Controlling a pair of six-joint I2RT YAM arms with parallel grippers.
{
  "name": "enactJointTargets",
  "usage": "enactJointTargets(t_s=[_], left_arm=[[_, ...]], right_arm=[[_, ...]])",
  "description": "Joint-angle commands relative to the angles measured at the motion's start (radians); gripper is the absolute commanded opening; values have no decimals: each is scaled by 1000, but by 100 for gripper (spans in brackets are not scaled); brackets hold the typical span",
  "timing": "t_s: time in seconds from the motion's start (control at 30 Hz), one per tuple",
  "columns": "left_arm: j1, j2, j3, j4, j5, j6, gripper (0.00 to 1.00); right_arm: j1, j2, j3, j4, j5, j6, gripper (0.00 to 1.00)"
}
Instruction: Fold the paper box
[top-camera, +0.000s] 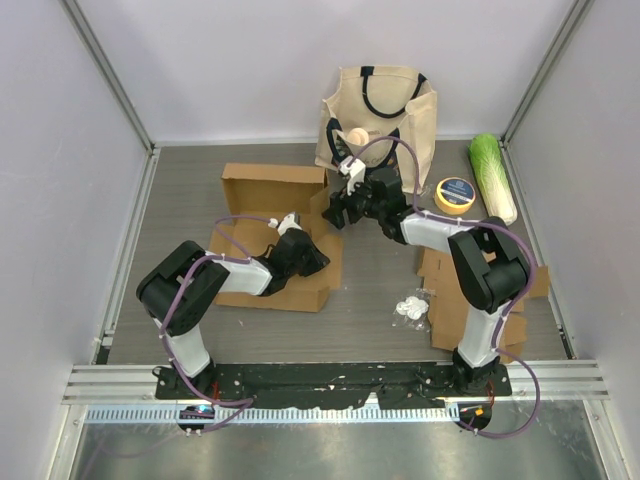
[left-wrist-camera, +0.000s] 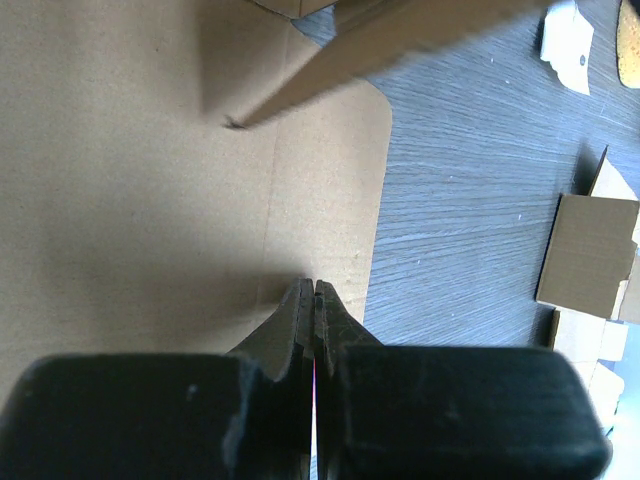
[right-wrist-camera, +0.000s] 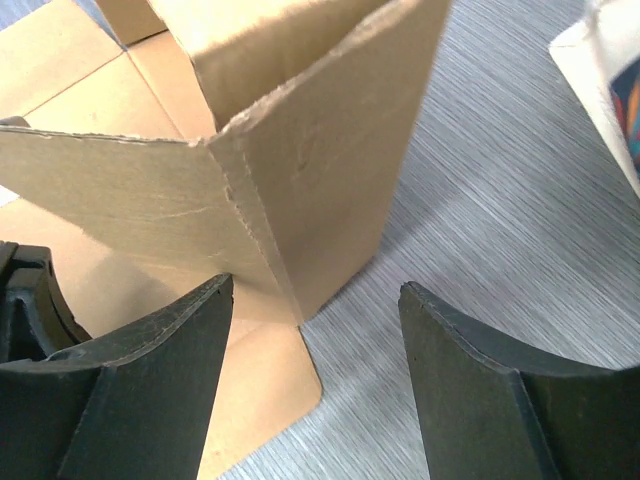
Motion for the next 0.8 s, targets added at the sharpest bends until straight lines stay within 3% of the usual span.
enactJointTargets(t_s=[0.0,0.1,0.53,0.63,0.77], left_arm=[[-1,37,-17,-76,-10,19,0],[-1,40,-17,-75,-9,19,0],[-1,35,-25,-64,-10,19,0],[-1,31,-31,-56,-13,21,0],[-1,17,-43,-46,-29,30,0]], right_arm=[[35,28,54,80,-13,-22,73],[60,42,65,99,25,-21,73],[178,103,23,357,503,5,72],[186,115,25,391,562,27,66],[222,134,19,437,651,13,46]])
